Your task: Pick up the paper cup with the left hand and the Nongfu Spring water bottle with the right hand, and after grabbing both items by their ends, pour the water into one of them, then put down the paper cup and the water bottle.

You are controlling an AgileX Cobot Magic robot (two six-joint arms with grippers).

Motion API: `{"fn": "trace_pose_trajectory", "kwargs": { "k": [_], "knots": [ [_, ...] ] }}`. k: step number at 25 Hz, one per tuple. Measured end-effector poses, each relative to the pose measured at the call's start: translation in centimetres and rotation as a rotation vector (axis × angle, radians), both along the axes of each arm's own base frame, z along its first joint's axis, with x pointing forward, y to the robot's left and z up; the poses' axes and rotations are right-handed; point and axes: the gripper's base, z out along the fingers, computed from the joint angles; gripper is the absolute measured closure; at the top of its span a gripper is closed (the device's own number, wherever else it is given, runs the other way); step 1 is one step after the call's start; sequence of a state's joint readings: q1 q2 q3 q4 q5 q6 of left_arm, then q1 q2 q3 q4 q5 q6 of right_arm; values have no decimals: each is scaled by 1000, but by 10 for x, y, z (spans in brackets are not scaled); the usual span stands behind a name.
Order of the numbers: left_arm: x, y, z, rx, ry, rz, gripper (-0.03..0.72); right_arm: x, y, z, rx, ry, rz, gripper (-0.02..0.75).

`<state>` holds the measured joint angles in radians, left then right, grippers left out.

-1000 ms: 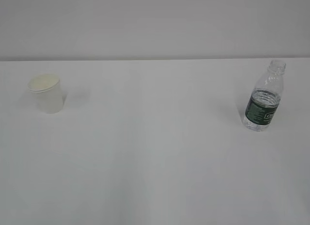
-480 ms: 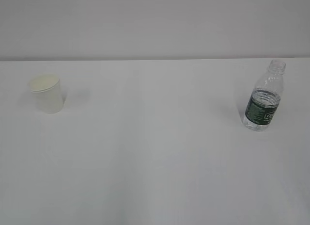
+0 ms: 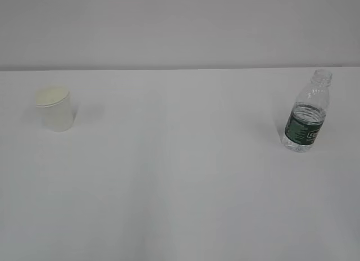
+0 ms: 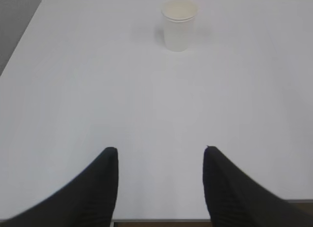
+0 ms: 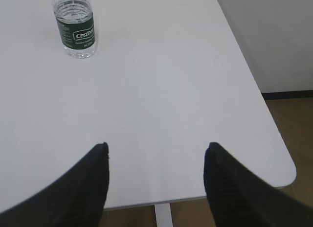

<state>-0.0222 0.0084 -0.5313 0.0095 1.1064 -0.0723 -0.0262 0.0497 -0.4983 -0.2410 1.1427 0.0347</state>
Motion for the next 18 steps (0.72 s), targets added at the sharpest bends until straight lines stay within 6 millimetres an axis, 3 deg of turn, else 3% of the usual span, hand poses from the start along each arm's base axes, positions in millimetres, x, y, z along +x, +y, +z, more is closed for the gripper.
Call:
{"fn": "trace_pose_trajectory", "kwargs": {
  "k": [6,10,18],
  "knots": [
    [0,-1,0,-8,-5,-5,296,0,0,1,-1,-8,2,276],
    [2,-2,13,-23,-103,-14,296,1,1,7,-4,-58,12,276],
    [39,-4,27,-36,-85,-17,299,10,5,16,14,-152,52,276]
  ]
}}
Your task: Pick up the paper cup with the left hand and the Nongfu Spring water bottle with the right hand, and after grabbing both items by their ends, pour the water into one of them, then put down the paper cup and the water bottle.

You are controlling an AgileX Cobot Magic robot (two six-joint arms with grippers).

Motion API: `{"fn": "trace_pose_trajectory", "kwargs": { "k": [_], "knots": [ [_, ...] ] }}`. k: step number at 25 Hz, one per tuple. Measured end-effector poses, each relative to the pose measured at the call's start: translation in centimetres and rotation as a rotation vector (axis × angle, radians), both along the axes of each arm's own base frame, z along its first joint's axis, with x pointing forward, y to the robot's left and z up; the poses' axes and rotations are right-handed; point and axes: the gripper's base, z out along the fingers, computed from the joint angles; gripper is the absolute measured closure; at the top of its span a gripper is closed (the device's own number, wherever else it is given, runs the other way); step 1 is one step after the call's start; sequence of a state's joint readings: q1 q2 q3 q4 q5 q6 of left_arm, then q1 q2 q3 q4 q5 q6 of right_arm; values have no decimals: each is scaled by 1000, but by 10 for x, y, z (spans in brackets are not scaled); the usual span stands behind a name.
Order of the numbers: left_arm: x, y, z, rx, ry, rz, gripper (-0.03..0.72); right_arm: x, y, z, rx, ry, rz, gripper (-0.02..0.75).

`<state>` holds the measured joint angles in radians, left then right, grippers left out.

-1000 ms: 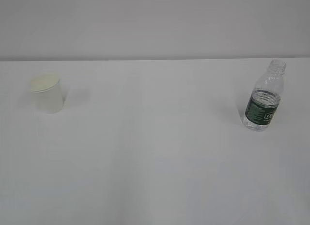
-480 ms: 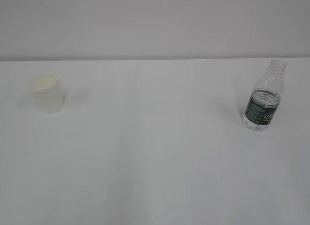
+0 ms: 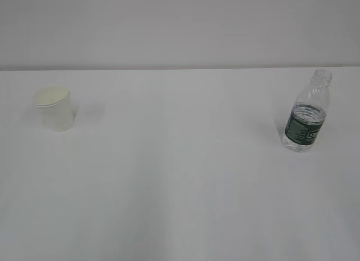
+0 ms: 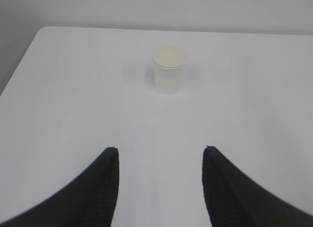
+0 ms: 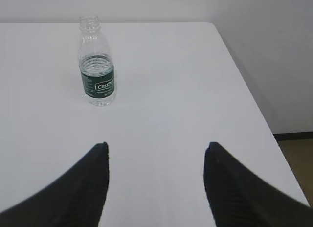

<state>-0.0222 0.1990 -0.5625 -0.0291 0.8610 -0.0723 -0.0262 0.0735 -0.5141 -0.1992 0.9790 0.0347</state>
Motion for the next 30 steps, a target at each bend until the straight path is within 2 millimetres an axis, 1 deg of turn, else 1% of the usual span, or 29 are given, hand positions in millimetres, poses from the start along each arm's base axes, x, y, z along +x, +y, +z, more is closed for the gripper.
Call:
{"fn": "trace_pose_trajectory", "kwargs": {
  "k": [4,12,16,21,30],
  "knots": [
    [11,0,6,-4,-42,1,299,7,3,5,23,-39,27,276],
    [16,0,25,-13,-259,7,299,33,8,18,65,-131,79,276],
    [22,1,26,1,-268,12,299,46,9,24,68,-170,91,276],
    [42,1,32,17,-300,17,299,61,10,26,77,-182,101,276],
    [91,-9,29,-44,-283,-49,299,82,10,38,67,-305,123,276]
  ]
}}
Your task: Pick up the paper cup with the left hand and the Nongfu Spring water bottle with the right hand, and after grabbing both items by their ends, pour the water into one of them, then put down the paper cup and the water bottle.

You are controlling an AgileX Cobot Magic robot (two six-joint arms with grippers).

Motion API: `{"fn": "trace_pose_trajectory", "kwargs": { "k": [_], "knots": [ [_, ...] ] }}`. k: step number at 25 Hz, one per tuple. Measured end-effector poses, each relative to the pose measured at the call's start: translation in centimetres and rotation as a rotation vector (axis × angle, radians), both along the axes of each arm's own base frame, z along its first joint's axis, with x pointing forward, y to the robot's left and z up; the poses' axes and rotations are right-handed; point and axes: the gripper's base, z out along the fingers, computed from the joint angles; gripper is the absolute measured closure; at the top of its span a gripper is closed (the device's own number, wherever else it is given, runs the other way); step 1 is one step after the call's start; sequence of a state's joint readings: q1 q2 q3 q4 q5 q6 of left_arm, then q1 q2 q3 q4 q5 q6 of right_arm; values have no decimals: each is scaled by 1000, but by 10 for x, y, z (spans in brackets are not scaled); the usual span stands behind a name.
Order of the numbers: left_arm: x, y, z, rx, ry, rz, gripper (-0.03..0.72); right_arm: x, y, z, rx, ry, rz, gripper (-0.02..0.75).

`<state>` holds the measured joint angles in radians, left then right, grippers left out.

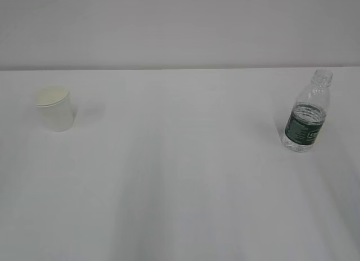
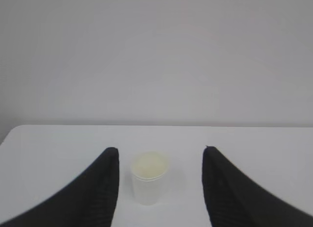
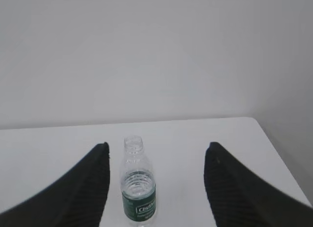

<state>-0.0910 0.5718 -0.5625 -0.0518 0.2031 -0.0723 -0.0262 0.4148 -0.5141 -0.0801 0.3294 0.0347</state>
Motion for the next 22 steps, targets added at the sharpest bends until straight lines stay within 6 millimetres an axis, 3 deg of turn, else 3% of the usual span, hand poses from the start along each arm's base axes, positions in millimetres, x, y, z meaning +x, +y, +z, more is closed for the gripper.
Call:
{"fn": "trace_pose_trajectory", "kwargs": {
  "k": [17,22],
  "knots": [
    [34,-2,-7,41,-8,5,300,37,0,0,-3,-36,16,276],
    [41,-7,-24,43,-11,-20,300,53,0,-5,-1,-14,21,276]
  ]
}}
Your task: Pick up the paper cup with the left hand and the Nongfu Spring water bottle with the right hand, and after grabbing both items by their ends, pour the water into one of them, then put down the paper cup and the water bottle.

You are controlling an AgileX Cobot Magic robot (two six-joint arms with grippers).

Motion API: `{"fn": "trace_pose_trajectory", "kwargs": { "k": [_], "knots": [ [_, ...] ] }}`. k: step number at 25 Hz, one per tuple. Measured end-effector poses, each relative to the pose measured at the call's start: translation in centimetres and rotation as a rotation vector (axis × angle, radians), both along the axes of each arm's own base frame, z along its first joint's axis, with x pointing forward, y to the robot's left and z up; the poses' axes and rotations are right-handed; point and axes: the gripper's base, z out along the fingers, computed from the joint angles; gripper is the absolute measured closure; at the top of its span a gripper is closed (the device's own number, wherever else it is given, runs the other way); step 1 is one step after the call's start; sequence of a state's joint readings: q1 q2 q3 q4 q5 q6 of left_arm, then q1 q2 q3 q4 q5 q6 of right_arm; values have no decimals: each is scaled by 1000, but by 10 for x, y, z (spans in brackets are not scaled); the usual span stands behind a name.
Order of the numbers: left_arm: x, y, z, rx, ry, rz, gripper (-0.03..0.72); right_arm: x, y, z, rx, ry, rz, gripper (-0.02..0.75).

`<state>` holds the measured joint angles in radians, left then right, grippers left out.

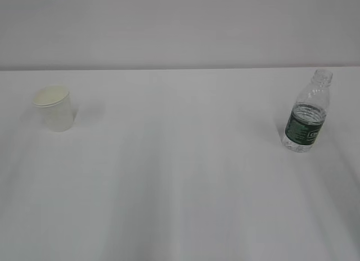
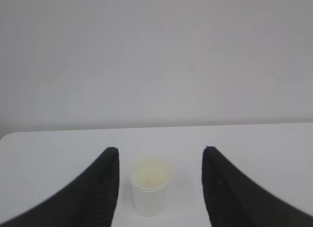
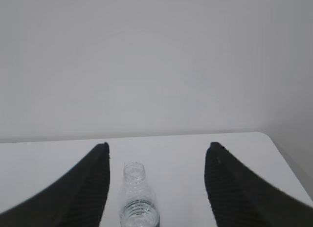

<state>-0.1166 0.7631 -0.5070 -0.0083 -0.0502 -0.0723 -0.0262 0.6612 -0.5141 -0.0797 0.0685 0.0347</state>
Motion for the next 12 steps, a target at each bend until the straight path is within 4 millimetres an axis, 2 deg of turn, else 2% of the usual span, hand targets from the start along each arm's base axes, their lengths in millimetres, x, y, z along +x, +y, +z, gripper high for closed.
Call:
{"fn": "trace_pose_trajectory", "kwargs": {
  "k": [5,12],
  "knots": [
    [4,-9,-18,-16,13,-44,300,13,0,-8,27,2,3,276],
    [25,-19,-37,-13,60,-76,300,28,0,-32,48,64,5,276]
  ]
}}
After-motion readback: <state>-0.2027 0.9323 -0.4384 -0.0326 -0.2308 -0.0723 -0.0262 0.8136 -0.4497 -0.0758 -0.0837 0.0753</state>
